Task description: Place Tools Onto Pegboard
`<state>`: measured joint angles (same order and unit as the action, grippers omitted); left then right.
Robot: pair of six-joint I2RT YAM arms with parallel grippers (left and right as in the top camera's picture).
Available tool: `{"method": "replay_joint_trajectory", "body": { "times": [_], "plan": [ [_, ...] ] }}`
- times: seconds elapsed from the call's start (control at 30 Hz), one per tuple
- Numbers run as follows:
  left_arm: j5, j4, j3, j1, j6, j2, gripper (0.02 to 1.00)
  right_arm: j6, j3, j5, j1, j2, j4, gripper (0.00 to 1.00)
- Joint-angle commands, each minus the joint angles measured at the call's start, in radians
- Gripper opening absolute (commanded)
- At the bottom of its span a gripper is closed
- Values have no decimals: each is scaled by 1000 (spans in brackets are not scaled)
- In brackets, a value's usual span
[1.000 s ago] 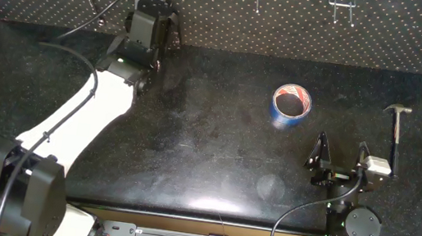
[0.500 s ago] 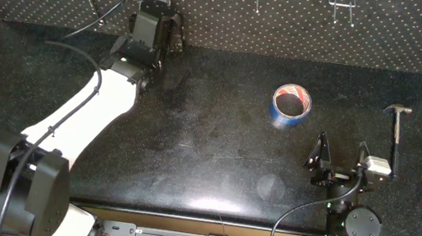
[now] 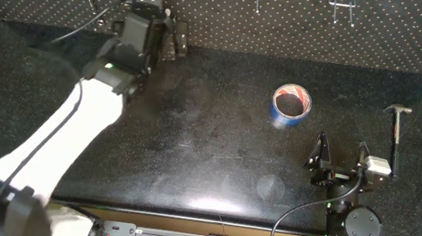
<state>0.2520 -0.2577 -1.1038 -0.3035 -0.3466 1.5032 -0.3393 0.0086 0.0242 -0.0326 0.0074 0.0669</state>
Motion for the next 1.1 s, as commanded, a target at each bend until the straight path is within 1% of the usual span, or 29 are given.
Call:
{"method": "replay_joint_trajectory", "body": {
  "times": [0.03,0.13,0.2,0.3,0.33,0.4,0.43,0.47,0.53,0.57,0.63,0.7,0.77,0.83,1.03,1.1],
  "plan": [
    [-29,-129,1,2,15,-217,996,-15,-5,-9,-6,-6,2,976],
    [-29,-283,1,2,15,-388,996,-15,-5,-9,-6,-6,2,976],
    [-83,-367,1,2,15,-473,996,-15,-5,-9,-6,-6,2,976],
    [-212,-524,1,6,15,-622,996,-15,-5,-9,-6,-6,2,976],
    [-243,-548,1,29,15,-691,996,-15,-5,-9,-6,-6,2,974],
    [-246,-550,6,86,15,-772,996,-15,-5,-9,-6,-6,2,976],
    [-246,-545,26,140,16,-828,996,-15,-5,-9,-6,-6,2,976],
    [-247,-520,58,177,27,-872,996,-15,-5,-9,-6,-6,2,976],
    [-266,-432,152,202,90,-949,996,-15,-5,-9,-6,-6,2,976],
    [-274,-341,238,203,101,-1008,996,-15,-5,-9,-6,-6,2,974],
    [-327,-107,436,203,101,-1130,998,-15,-5,-9,-6,-6,2,974],
    [-372,196,649,203,101,-1246,996,-15,-5,-9,-6,-6,3,974],
    [-377,410,785,203,101,-1303,996,-15,-5,-9,-6,-6,2,976],
    [-377,526,879,203,102,-1335,993,-15,-5,-9,-6,-6,2,976],
    [-378,531,1087,203,102,-1490,996,-15,-5,-9,-6,-6,2,976],
    [-385,495,1098,204,111,-1497,996,-15,-5,-9,-6,-6,2,976]
  ]
}}
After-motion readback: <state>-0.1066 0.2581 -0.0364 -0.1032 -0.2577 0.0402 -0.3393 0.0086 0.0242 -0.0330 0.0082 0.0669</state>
